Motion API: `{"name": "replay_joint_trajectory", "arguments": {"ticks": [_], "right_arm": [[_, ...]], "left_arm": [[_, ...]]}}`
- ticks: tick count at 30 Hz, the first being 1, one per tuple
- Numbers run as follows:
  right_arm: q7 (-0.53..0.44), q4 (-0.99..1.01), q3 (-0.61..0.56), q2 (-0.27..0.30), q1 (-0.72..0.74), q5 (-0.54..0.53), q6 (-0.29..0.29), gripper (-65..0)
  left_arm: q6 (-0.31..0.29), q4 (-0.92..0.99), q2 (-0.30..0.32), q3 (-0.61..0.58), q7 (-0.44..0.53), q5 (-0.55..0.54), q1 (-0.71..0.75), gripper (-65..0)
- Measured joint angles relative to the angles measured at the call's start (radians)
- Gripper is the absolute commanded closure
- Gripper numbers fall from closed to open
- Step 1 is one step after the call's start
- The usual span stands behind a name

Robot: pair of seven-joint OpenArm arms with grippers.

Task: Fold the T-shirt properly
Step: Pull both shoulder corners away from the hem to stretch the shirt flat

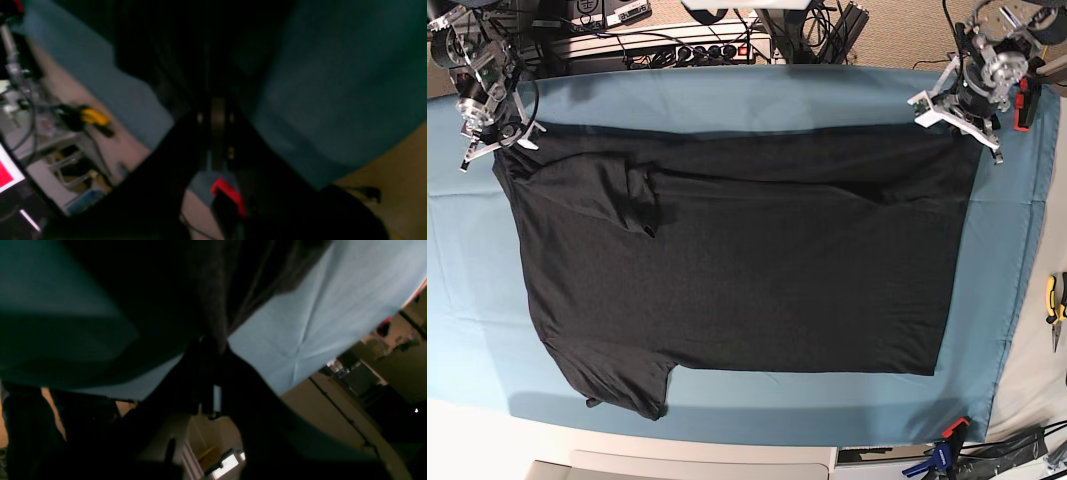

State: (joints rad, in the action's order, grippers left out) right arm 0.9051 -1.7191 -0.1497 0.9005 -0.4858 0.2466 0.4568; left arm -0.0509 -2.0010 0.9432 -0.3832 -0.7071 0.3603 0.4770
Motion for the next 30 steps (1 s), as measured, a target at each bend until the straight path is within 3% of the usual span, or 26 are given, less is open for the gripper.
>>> {"name": "replay_joint_trajectory", "arguments": {"ticks": [7, 19, 26, 30], "right_arm": [[0.005, -0.117, 0.001, 0.0, -0.095, 0.005, 0.0, 0.0], [0.01, -0.121, 0.01, 0.008, -0.191, 0.061, -0.008, 0.0], [-0.005, -0.121, 0.145, 0.008, -0.195, 0.048, -0.015, 0.0], [-0.024, -0.121, 0.235, 0.007, -0.196, -0.011, -0.012, 0.0]], "left_arm": [[0.018, -0.064, 0.002, 0.001, 0.0, 0.022, 0.074, 0.0], [0.018, -0.065, 0.002, 0.006, -0.004, 0.04, 0.091, 0.0], [0.021, -0.029, 0.002, 0.031, -0.029, 0.058, 0.091, 0.0], [0.022, -0.021, 0.002, 0.072, -0.026, 0.045, 0.091, 0.0]]}}
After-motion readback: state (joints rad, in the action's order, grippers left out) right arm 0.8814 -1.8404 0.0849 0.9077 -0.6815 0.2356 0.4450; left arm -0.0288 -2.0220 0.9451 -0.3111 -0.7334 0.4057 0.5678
